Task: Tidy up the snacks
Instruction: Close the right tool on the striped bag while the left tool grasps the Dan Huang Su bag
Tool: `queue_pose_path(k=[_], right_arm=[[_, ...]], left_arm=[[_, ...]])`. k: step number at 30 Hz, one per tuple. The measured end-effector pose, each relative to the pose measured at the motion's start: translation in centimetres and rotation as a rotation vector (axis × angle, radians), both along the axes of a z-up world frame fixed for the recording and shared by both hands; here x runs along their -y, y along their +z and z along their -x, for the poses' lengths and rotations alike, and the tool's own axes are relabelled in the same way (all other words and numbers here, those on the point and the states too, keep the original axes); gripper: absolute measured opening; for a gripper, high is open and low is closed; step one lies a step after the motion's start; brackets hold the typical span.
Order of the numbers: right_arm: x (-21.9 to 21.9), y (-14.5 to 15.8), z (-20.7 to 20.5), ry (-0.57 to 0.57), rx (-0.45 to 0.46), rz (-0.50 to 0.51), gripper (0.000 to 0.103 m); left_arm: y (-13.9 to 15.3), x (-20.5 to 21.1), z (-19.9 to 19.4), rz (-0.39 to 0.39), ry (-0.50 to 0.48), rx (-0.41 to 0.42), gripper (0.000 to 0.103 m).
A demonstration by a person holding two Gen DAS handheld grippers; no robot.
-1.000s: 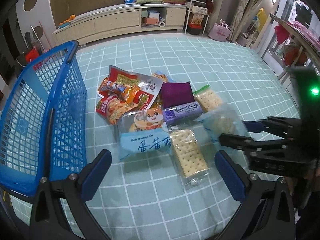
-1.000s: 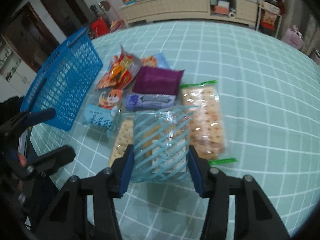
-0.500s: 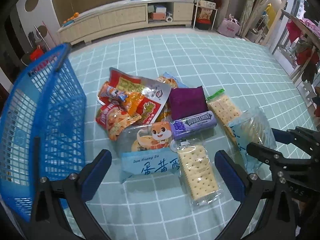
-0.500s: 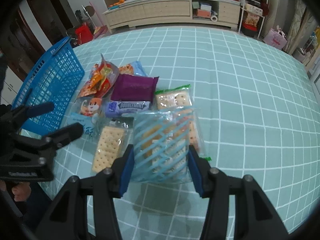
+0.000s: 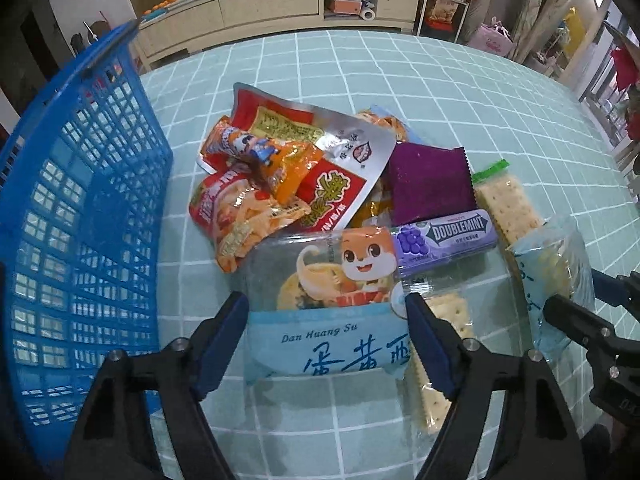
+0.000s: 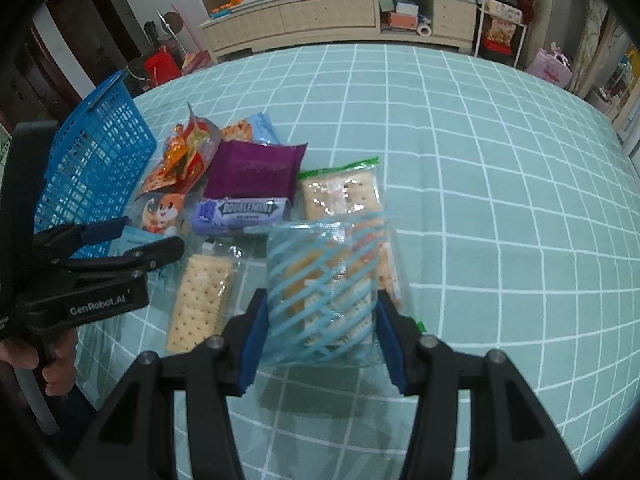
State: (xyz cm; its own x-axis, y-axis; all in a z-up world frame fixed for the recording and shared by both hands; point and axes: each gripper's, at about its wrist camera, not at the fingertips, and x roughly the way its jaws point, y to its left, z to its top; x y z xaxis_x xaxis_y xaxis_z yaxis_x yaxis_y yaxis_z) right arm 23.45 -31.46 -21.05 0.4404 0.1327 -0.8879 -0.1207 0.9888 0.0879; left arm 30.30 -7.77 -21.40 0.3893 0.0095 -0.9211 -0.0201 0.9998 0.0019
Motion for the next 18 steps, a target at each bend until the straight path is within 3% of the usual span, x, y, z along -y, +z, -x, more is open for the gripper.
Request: queue_pose_path(k=[6, 9, 18], right_arm=[[-0.6, 0.2, -0.3, 0.017, -0.002, 0.007, 0.056], [-0.8, 0.6, 0.0, 0.027, -0.004, -0.002, 0.056], [-1.1, 4.3, 2.3, 0.002, 0.031, -0.005, 0.056]], left_arm=[[0.3, 0.5, 0.1, -0.01, -0.035, 0.014, 0.066], [0.8, 0.2, 1.1, 0.028, -0.035, 0.022, 0.065], [5.3, 0.6, 5.5, 0.059, -0.098, 0.123, 0.064]])
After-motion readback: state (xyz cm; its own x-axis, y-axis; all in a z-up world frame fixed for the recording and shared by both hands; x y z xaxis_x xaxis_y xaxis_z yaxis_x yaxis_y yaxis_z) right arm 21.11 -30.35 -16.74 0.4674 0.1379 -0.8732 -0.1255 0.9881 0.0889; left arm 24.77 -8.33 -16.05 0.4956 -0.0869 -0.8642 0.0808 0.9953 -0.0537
